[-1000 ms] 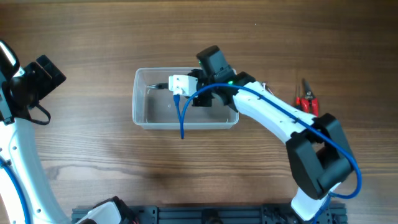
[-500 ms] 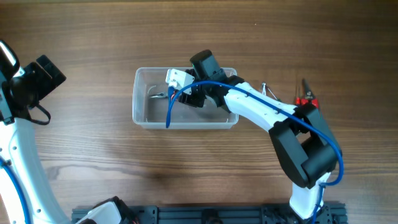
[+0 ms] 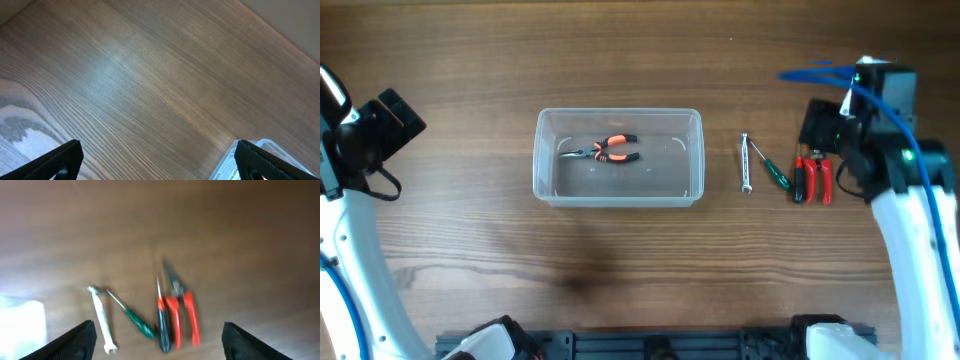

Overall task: Pack container
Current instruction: 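Move the right gripper to the red pruning shears and grasp them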

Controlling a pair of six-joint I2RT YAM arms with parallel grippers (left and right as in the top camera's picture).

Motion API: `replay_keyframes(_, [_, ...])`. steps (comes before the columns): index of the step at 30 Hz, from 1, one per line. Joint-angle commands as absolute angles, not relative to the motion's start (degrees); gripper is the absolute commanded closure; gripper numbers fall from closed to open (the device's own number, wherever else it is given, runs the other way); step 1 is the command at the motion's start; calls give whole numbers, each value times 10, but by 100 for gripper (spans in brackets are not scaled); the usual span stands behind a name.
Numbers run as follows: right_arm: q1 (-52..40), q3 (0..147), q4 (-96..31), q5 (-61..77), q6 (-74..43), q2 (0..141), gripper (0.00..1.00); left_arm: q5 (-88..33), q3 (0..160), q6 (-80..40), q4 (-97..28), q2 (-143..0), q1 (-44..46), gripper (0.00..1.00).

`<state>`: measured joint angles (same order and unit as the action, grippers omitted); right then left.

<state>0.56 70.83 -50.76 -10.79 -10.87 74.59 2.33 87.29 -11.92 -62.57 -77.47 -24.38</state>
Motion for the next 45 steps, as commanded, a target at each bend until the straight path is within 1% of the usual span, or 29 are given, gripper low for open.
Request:
replay_keyframes(1, [49,670,-509,-32,-151,831,24,27,874,-125,-624,-776,-247,0])
replay_keyframes(2, [57,670,-509,-29,-149,862,26,27,874,-125,-624,-776,-247,0])
replay_keyframes(3, [63,670,-510,-29,-141,889,32,27,874,-125,-624,-776,-247,0])
replay_keyframes(6, [86,670,-510,-30,-89,944,33,27,874,-125,-624,-776,-247,0])
replay_keyframes(7, [96,670,-511,-29,-81,955,39,27,874,-125,-624,-776,-247,0])
replay_keyframes(8, [104,670,-513,-14,-56,967,50,27,874,-125,-624,-776,-247,0])
replay_keyframes(9, [107,670,-516,-4,-31,973,55,27,874,-125,-624,-776,-247,0])
replay_keyframes(10, [109,670,-517,-4,-28,978,59,27,874,-125,-624,-776,-247,0])
replay_keyframes(11, [110,670,-516,-4,-28,980,60,27,874,-125,-624,-776,-247,0])
replay_keyframes(12, [112,670,-513,-4,-28,980,66,27,874,-125,-624,-776,-247,0])
replay_keyframes(13, [115,670,-510,-3,-28,980,69,27,874,-125,-624,-776,-247,0])
replay_keyframes(25, [117,659,-512,10,-30,981,68,27,874,-125,-624,-776,-247,0])
replay_keyframes(32, [118,567,-419,14,-48,981,67,27,874,-125,-624,-776,-247,0])
replay_keyframes(36, [118,537,-392,14,-62,981,67,27,874,-125,-624,-776,-247,0])
replay_keyframes(41, [118,533,-385,26,-60,980,70,27,874,-125,-624,-776,-247,0])
replay_keyframes(45, [148,537,-385,48,-53,980,70,27,874,-125,-624,-776,-247,0])
